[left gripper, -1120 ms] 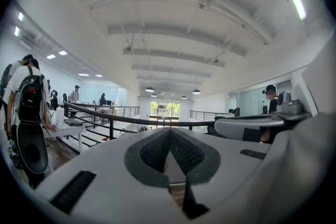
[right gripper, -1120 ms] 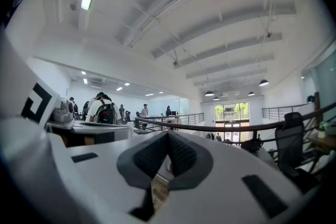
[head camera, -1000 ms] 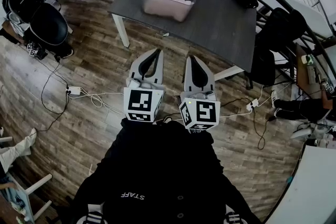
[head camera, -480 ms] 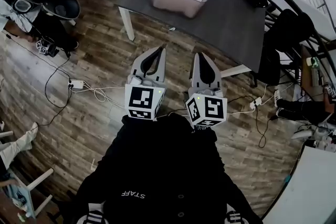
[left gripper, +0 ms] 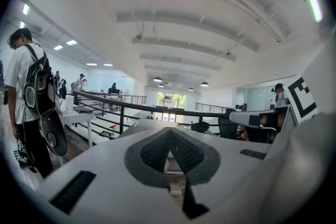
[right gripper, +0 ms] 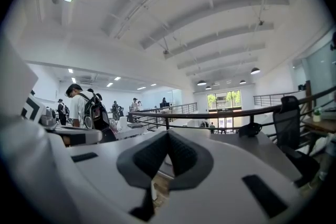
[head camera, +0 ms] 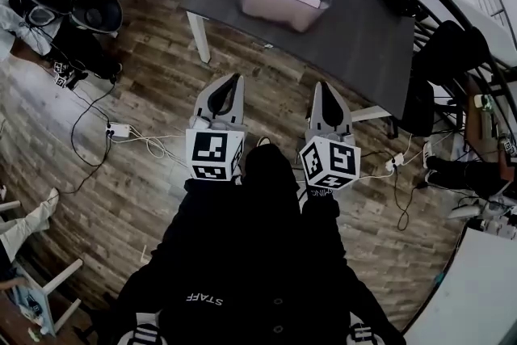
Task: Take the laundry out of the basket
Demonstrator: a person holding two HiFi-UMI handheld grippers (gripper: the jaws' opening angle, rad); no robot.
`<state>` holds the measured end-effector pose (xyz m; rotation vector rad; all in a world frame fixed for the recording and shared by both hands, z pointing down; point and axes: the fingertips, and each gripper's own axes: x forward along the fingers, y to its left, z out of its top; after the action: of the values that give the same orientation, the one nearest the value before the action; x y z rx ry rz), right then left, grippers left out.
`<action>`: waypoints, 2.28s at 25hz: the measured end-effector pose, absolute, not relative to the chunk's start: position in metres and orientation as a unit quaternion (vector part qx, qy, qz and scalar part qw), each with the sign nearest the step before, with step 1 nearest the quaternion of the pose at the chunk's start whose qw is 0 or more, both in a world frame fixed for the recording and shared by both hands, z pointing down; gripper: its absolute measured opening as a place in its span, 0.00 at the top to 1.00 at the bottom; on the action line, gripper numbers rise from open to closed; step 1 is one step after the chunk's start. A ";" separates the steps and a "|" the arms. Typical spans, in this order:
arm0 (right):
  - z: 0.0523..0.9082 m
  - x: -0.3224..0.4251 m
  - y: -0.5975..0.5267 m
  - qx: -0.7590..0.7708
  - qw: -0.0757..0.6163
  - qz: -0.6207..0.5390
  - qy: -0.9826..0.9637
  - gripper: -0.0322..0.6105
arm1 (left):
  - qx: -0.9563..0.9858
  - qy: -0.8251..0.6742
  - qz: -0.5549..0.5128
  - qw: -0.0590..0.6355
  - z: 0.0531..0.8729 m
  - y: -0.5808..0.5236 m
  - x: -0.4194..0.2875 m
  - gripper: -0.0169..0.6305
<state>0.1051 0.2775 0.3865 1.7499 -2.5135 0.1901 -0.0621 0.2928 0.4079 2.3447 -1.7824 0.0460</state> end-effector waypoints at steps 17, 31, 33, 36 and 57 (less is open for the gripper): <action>0.411 0.111 0.006 0.529 0.040 0.093 -0.843 0.93 | 0.781 -0.613 0.035 0.113 0.428 0.037 -0.041 0.97; 0.438 0.102 -0.137 0.460 0.083 0.121 -0.876 0.93 | 0.758 -0.630 0.076 0.148 0.457 -0.104 -0.037 0.97; 0.444 0.094 -0.146 0.444 0.096 0.124 -0.882 0.93 | 0.760 -0.627 0.081 0.152 0.463 -0.114 -0.042 0.97; 0.459 0.084 -0.154 0.436 0.122 0.132 -0.882 0.93 | 0.764 -0.618 0.089 0.163 0.476 -0.126 -0.047 0.97; 0.541 0.038 -0.209 0.388 0.266 0.205 -0.858 0.74 | 0.781 -0.542 0.164 0.263 0.541 -0.189 -0.048 0.97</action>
<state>0.0380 -0.2091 0.5412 1.0484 -2.3175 0.5532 -0.0482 -0.1895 0.5406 2.1125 -1.4666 0.4433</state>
